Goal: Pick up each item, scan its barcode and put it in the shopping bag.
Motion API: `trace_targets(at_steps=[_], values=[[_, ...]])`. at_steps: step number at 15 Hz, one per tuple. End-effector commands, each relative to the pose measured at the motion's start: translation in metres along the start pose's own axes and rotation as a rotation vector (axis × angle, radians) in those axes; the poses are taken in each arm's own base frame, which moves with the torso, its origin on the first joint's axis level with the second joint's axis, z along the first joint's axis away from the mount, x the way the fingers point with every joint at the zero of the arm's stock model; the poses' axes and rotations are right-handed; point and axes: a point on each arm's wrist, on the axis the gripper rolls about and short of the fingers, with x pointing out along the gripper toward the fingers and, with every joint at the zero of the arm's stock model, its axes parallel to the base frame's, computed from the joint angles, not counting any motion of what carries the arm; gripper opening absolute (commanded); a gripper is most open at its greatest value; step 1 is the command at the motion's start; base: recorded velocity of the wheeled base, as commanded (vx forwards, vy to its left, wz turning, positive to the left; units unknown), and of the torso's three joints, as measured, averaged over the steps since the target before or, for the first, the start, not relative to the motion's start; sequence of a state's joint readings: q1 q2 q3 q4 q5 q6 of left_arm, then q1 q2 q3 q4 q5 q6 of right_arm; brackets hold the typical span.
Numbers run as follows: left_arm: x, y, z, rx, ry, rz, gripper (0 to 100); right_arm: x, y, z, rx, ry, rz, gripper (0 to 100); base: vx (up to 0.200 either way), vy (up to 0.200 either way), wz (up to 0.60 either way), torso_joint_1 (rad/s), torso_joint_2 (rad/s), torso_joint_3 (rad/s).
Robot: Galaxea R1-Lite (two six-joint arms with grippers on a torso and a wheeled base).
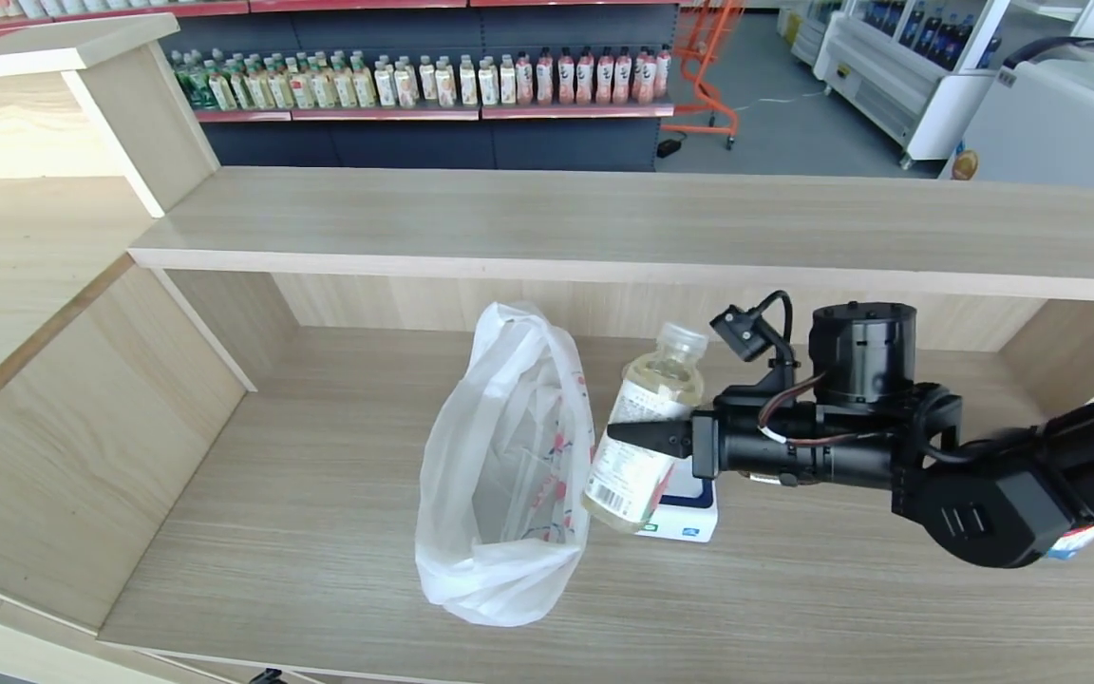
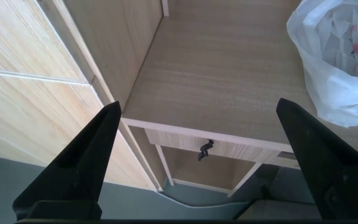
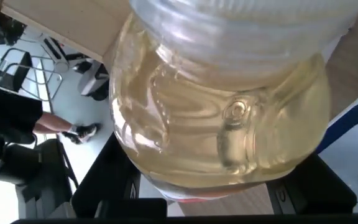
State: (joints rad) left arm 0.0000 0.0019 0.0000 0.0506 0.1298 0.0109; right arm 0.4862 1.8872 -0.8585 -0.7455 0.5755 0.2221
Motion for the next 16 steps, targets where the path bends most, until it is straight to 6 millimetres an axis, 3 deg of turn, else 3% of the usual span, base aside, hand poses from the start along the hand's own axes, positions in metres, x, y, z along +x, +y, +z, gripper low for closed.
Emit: trace_targets(at_steps=[1,4,8,12,16], values=[[0.000,0.000,0.000,0.000,0.000,0.001,100,0.029,-0.007,-0.019,-0.051,0.063,0.017,0,0.000,0.000,0.00,0.000,0.00,0.000],[0.000,0.000,0.000,0.000,0.000,0.001,100,0.055,-0.012,-0.029,-0.214,0.081,0.036,0,0.000,0.000,0.00,0.000,0.00,0.000],[0.000,0.000,0.000,0.000,0.000,0.001,100,0.093,-0.008,-0.024,-0.348,-0.009,0.095,0,0.000,0.000,0.00,0.000,0.00,0.000],[0.000,0.000,0.000,0.000,0.000,0.001,100,0.110,-0.011,-0.028,-0.396,-0.014,0.109,0,0.000,0.000,0.00,0.000,0.00,0.000],[0.000,0.000,0.000,0.000,0.000,0.001,100,0.127,-0.028,-0.048,-0.572,-0.026,0.100,0,0.000,0.000,0.00,0.000,0.00,0.000]])
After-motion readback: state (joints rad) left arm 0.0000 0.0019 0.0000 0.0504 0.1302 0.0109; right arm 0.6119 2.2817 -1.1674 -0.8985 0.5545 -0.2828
